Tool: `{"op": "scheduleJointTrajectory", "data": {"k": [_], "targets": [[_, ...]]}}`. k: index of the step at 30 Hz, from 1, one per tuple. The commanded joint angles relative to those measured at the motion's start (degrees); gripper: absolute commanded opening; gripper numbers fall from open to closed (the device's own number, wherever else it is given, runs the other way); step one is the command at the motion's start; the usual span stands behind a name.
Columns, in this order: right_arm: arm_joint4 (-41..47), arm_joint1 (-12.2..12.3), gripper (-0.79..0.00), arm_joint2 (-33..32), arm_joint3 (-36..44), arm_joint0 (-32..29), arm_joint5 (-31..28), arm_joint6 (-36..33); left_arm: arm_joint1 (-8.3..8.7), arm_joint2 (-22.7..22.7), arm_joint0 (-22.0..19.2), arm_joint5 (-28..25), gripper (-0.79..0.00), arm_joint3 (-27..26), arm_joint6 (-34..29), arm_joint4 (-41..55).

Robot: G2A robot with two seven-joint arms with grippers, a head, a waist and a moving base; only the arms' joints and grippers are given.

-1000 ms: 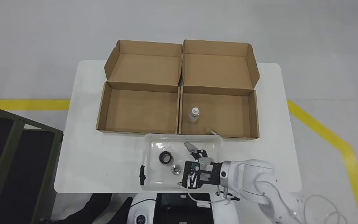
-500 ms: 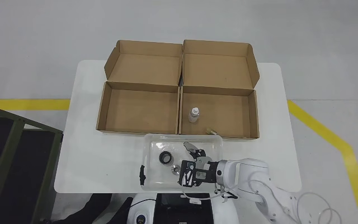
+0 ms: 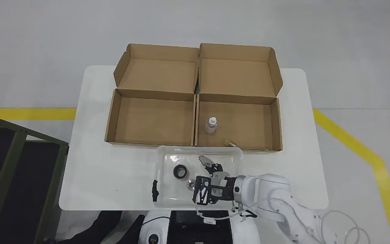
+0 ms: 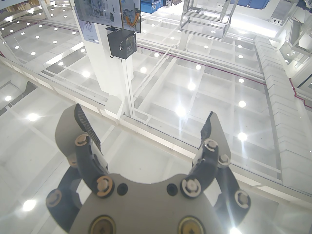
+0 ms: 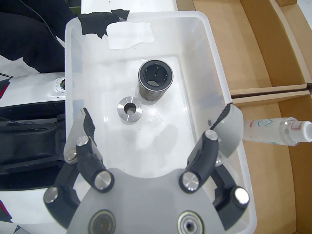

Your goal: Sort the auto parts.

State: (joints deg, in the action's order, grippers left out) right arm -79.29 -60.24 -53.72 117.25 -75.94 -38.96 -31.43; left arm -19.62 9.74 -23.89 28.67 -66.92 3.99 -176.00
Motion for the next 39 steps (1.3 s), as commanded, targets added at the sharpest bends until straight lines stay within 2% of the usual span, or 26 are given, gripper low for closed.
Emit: {"op": "scheduleJointTrajectory", "data": {"k": [1, 8, 9, 10, 14, 21, 30, 37, 39], "targets": [[0.3, -0.2, 0.0, 0.7, -0.5, 0.8, 0.0, -1.1, 0.0, 0.0, 0.0, 0.0, 0.0, 0.0, 0.0, 0.0], [2.7, -0.8, 0.0, 2.4, -3.2, 3.4, 0.2, -5.5, 0.0, 0.0, 0.0, 0.0, 0.0, 0.0, 0.0, 0.0], [3.2, -0.9, -0.012, 2.6, -3.5, 3.6, 0.2, -6.0, 0.0, 0.0, 0.0, 0.0, 0.0, 0.0, 0.0, 0.0], [3.6, -0.9, -0.074, 2.7, -3.7, 3.8, 0.2, -6.4, 0.0, 0.0, 0.0, 0.0, 0.0, 0.0, 0.0, 0.0], [5.0, -1.0, -0.105, 3.2, -4.4, 4.3, -0.5, -8.3, 0.0, 0.0, 0.0, 0.0, 0.0, 0.0, 0.0, 0.0], [6.3, -1.2, -0.256, 4.5, -5.5, 5.1, -1.1, -10.2, 0.0, 0.0, 0.0, 0.0, 0.0, 0.0, 0.0, 0.0], [7.0, -1.8, -0.268, 7.1, -7.8, 6.4, -1.1, -10.5, 0.0, 0.0, 0.0, 0.0, 0.0, 0.0, 0.0, 0.0], [6.8, -2.5, -0.385, 9.5, -9.6, 7.9, -0.3, -9.6, 0.0, 0.0, 0.0, 0.0, 0.0, 0.0, 0.0, 0.0], [6.8, -2.7, -0.397, 9.9, -10.1, 8.2, -0.2, -9.4, 0.0, 0.0, 0.0, 0.0, 0.0, 0.0, 0.0, 0.0]]}}
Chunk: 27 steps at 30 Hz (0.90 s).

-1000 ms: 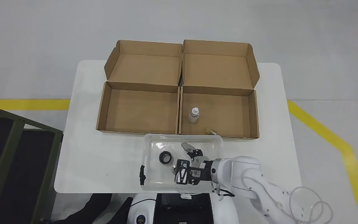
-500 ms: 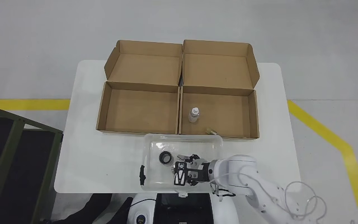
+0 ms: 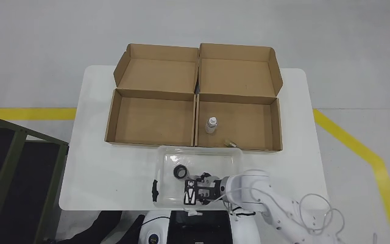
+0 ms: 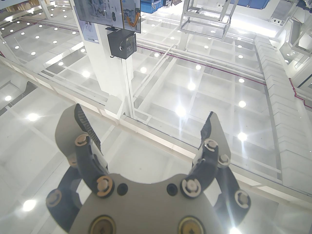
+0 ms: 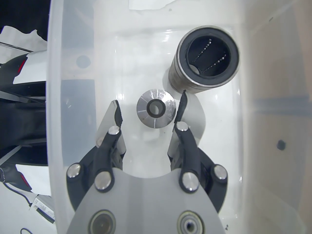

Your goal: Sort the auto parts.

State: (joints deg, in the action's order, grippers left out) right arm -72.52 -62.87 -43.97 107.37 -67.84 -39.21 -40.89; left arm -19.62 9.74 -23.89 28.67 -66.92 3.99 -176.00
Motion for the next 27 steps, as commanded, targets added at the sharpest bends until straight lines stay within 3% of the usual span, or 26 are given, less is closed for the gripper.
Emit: {"op": "scheduleJointTrajectory", "data": {"k": [1, 9, 11, 15, 17, 27], "targets": [[0.0, -0.1, -0.397, 0.3, -0.4, 0.3, 0.1, 0.0, 0.0, 0.0, 0.0, 0.0, 0.0, 0.0, 0.0, 0.0], [-0.1, -0.5, -0.465, 1.1, -1.9, 1.1, 0.6, 0.7, 0.0, 0.0, 0.0, 0.0, 0.0, 0.0, 0.0, 0.0], [-0.2, -0.5, -0.529, 1.1, -2.0, 1.2, 0.5, 0.8, 0.0, 0.0, 0.0, 0.0, 0.0, 0.0, 0.0, 0.0], [-0.3, -0.3, -0.733, 0.3, -1.4, 1.2, 0.5, 0.5, 0.0, 0.0, 0.0, 0.0, 0.0, 0.0, 0.0, 0.0], [-0.3, -0.2, -0.785, -0.2, -0.6, 0.9, 0.4, 0.3, 0.0, 0.0, 0.0, 0.0, 0.0, 0.0, 0.0, 0.0], [0.6, 1.2, -0.785, -5.2, 6.5, -1.6, -0.7, -0.3, 0.0, 0.0, 0.0, 0.0, 0.0, 0.0, 0.0, 0.0]]}}
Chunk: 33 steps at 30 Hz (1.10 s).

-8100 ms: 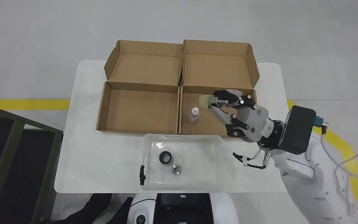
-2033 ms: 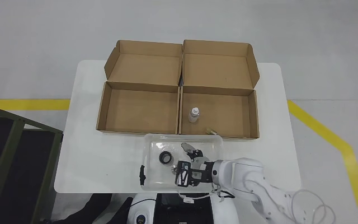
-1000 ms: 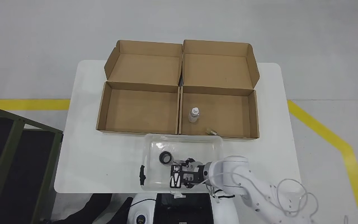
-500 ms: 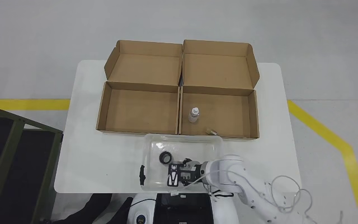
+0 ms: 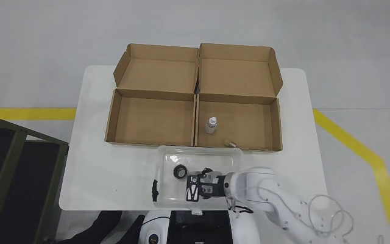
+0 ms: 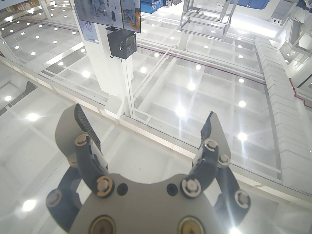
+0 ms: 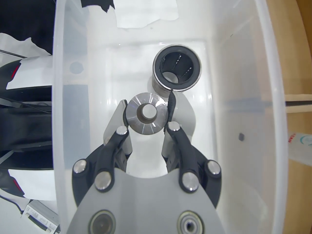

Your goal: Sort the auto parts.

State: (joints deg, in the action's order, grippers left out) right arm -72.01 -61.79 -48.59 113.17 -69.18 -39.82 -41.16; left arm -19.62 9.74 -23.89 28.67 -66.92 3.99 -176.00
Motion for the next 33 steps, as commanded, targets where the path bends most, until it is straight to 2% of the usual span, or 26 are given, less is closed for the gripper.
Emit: {"op": "scheduleJointTrajectory", "data": {"k": [1, 6, 11, 22, 33], "targets": [[0.3, 0.3, -0.785, -1.1, 1.6, -0.6, 0.0, 0.1, 0.0, 0.0, 0.0, 0.0, 0.0, 0.0, 0.0, 0.0], [0.6, 0.7, -0.785, -3.0, 5.8, -1.6, 0.1, 1.3, 0.0, 0.0, 0.0, 0.0, 0.0, 0.0, 0.0, 0.0], [0.5, 0.6, -0.785, -3.6, 6.6, -1.0, 1.3, 4.8, 0.0, 0.0, 0.0, 0.0, 0.0, 0.0, 0.0, 0.0], [-0.2, -0.8, -0.785, -3.6, 6.2, 2.1, 7.9, 20.3, 0.0, 0.0, 0.0, 0.0, 0.0, 0.0, 0.0, 0.0], [0.4, -2.0, -0.785, -5.7, 7.5, 5.9, 12.5, 31.0, 0.0, 0.0, 0.0, 0.0, 0.0, 0.0, 0.0, 0.0]]}}
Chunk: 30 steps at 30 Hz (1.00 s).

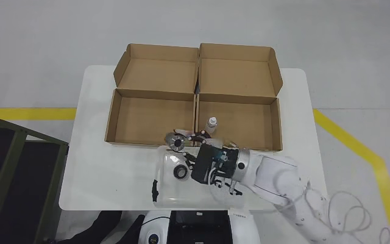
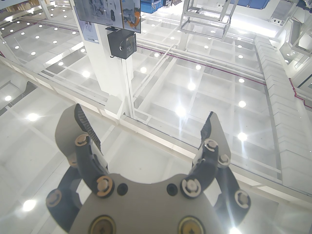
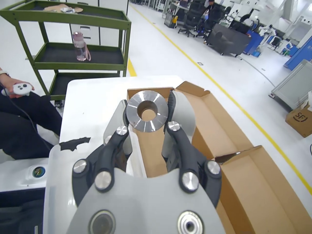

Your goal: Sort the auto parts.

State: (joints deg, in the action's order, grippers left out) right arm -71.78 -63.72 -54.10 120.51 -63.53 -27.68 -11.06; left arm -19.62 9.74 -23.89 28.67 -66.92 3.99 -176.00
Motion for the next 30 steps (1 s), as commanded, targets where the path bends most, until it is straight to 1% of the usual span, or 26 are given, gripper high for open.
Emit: {"op": "scheduleJointTrajectory", "data": {"k": [1, 7, 13, 17, 23, 30], "targets": [[0.3, -0.2, -0.785, -0.4, 0.1, 0.4, 0.7, 1.7, 0.0, 0.0, 0.0, 0.0, 0.0, 0.0, 0.0, 0.0], [-1.2, -0.5, -0.785, -2.0, 1.2, 1.1, 1.8, 5.7, 0.0, 0.0, 0.0, 0.0, 0.0, 0.0, 0.0, 0.0], [-2.6, -0.6, -0.785, -3.6, 2.2, 0.3, 2.9, 9.7, 0.0, 0.0, 0.0, 0.0, 0.0, 0.0, 0.0, 0.0], [-3.1, -0.5, -0.785, -5.0, 2.9, -0.2, 2.2, 11.5, 0.0, 0.0, 0.0, 0.0, 0.0, 0.0, 0.0, 0.0], [-3.3, -0.6, -0.785, -6.3, 2.9, -0.2, 1.0, 12.2, 0.0, 0.0, 0.0, 0.0, 0.0, 0.0, 0.0, 0.0], [-4.1, -1.1, -0.785, -3.9, 0.8, 0.8, -0.8, 10.5, 0.0, 0.0, 0.0, 0.0, 0.0, 0.0, 0.0, 0.0]]}}
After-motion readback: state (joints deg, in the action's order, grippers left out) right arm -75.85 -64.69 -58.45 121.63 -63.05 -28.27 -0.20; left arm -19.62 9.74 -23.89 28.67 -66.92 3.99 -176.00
